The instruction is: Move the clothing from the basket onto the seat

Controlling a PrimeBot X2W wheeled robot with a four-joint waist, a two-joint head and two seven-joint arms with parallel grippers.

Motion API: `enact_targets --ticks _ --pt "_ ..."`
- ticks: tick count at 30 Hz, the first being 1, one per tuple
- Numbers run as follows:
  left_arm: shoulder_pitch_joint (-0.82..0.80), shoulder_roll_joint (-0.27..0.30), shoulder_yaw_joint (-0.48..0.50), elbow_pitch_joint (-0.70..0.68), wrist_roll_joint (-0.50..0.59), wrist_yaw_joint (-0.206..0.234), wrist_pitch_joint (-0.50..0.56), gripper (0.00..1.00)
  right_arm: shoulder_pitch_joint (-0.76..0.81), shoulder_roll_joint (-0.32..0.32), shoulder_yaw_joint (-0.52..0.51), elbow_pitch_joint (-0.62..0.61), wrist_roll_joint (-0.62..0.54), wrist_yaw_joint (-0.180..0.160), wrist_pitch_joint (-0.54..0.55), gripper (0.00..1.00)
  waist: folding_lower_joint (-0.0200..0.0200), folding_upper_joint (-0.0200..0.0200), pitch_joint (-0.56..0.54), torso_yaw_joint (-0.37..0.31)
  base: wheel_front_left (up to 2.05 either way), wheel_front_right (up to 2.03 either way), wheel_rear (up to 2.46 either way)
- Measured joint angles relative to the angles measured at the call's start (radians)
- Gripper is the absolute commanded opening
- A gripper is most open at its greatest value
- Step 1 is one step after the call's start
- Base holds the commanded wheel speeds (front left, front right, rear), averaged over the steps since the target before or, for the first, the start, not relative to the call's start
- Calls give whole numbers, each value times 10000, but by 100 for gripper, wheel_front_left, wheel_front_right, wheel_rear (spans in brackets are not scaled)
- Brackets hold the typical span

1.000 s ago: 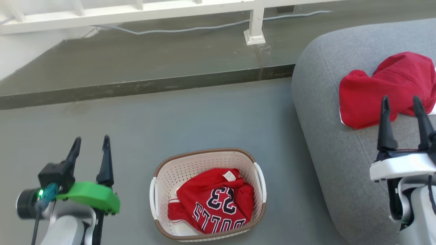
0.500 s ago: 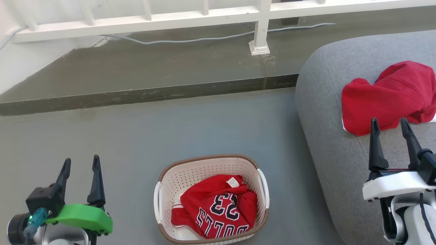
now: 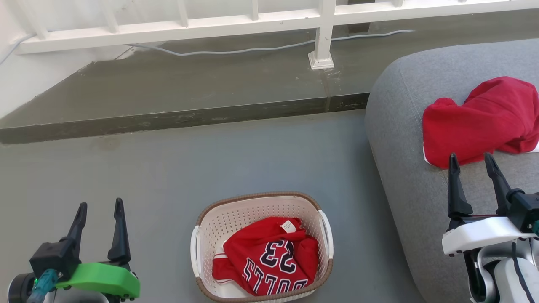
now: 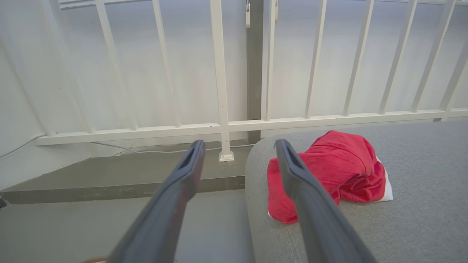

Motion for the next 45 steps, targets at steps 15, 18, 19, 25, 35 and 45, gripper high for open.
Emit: enact_targets --ticks 15,18,19,25,35,45 --pt "351 -40 2 -512 303 8 21 100 15 4 23 -27 2 2 134 100 0 0 -49 31 0 0 0" --pt "411 -42 8 -573 305 8 94 100 26 4 25 -54 4 2 165 100 1 0 -38 39 0 0 0" --pt "460 -42 12 -606 318 8 100 100 29 4 25 -82 8 2 165 100 0 0 -26 40 0 0 0" --pt "537 -42 36 -905 407 8 192 100 31 -2 23 -288 12 2 178 100 1 0 202 32 0 0 0" --pt "477 0 -69 -1400 639 10 500 100 -50 -36 -4 -748 13 0 207 100 0 0 905 15 0 0 0" --pt "-816 -17 -1289 -894 1124 -341 1348 100 -849 -140 69 -1267 10 81 307 100 1 0 2085 -37 0 0 0"
